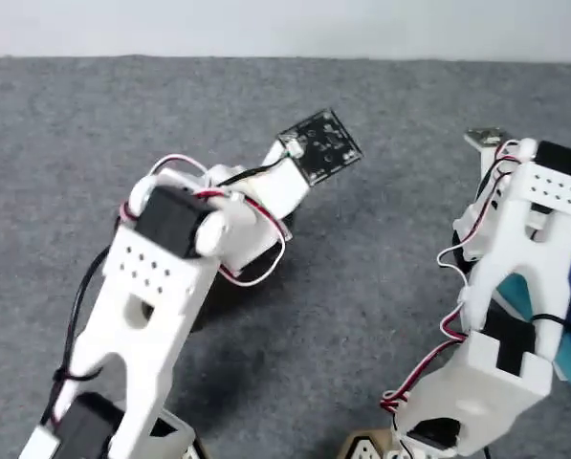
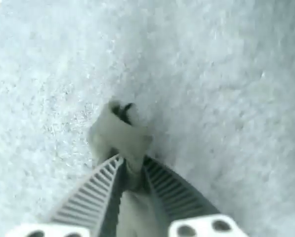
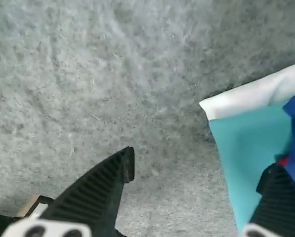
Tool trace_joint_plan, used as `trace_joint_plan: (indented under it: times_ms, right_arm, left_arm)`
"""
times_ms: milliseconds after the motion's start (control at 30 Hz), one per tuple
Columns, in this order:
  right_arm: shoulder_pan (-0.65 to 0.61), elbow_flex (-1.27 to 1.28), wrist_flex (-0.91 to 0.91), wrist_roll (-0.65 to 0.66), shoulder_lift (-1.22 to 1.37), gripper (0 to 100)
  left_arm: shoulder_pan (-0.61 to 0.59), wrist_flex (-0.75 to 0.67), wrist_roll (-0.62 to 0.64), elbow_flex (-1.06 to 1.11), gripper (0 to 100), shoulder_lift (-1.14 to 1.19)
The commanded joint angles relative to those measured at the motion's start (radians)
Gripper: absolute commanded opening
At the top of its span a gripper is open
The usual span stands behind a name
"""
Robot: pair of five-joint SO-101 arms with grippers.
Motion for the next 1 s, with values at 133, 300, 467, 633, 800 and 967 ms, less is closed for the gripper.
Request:
trace_joint_plan:
  times_ms: [133, 300, 467, 633, 800, 967]
  right_arm:
    - [-0.153, -0.005, 0.042, 0.049, -0.061, 39.6]
    - [-0.280, -0.005, 0.044, 0.049, -0.062, 39.7]
    - [-0.542, 0.063, 0.044, 0.051, -0.097, 39.7]
    - [-0.848, 0.198, 0.044, 0.049, -0.131, 39.7]
    - [-0.937, 0.293, -0.010, 0.054, -0.097, 39.7]
    - [-0.877, 0.292, -0.116, 0.055, 0.061, 39.7]
  left_arm:
    - [-0.089, 0.025, 0.356, -0.007, 28, -0.077]
    - [-0.227, 0.026, 0.370, -0.008, 28, -0.084]
    - [-0.516, 0.029, 0.362, -0.001, 28, -0.083]
    - [-0.818, 0.029, 0.258, 0.024, 28, -0.077]
    - [-0.985, 0.029, 0.032, 0.150, 28, -0.081]
    - [-1.100, 0.026, -0.038, 0.300, 28, -0.077]
